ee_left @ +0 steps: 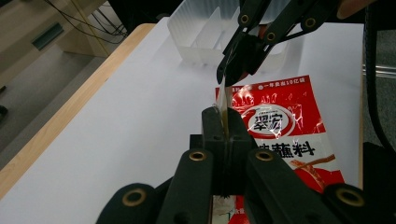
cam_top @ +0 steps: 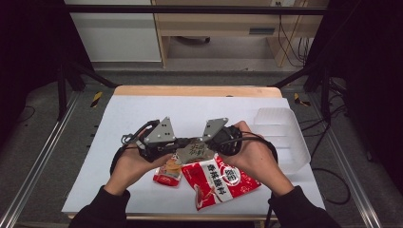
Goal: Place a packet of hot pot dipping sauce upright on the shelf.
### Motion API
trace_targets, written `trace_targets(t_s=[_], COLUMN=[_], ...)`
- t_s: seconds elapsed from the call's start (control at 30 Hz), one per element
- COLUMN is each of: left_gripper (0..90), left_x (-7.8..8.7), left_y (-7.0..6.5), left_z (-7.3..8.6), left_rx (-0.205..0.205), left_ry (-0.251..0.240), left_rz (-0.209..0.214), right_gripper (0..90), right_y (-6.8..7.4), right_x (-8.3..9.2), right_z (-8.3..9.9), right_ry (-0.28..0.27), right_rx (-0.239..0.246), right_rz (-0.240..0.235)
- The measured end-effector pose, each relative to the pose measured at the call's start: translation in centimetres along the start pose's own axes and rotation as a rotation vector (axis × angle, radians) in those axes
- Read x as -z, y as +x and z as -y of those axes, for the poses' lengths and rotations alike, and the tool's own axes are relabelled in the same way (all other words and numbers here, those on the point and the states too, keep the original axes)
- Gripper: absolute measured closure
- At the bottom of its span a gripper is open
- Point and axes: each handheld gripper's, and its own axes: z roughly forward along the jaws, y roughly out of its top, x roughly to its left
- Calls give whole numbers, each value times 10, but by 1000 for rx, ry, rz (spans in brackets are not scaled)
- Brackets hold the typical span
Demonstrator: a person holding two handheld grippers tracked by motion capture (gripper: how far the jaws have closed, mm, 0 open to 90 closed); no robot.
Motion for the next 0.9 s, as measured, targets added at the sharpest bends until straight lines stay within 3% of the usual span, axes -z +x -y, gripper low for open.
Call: trace_targets(t_s=[0.27, 0.4, 0.47, 0.7, 0.83, 0.9], left_gripper=[859, 696, 582, 348, 251, 224], left_x=[0, 2, 6, 11, 14, 15], left_y=[-1, 0, 2, 0, 2, 3], left_z=[8, 12, 16, 33, 52, 63], left_rx=[37, 50, 90, 93, 141, 160], left_ry=[-51, -82, -131, -130, -143, -127], left_rz=[-27, -63, -89, -164, -201, -217], right_gripper=[900, 900, 900, 900, 900, 900], right_y=[-2, -6, -8, -24, -33, -39], right_x=[2, 2, 3, 15, 23, 29], right_z=[-5, -4, -2, 7, 13, 17], right_ry=[14, 30, 35, 11, 1, -4], right_rx=[-9, -10, -15, -61, -67, -73], right_rz=[8, 13, 20, 41, 57, 68])
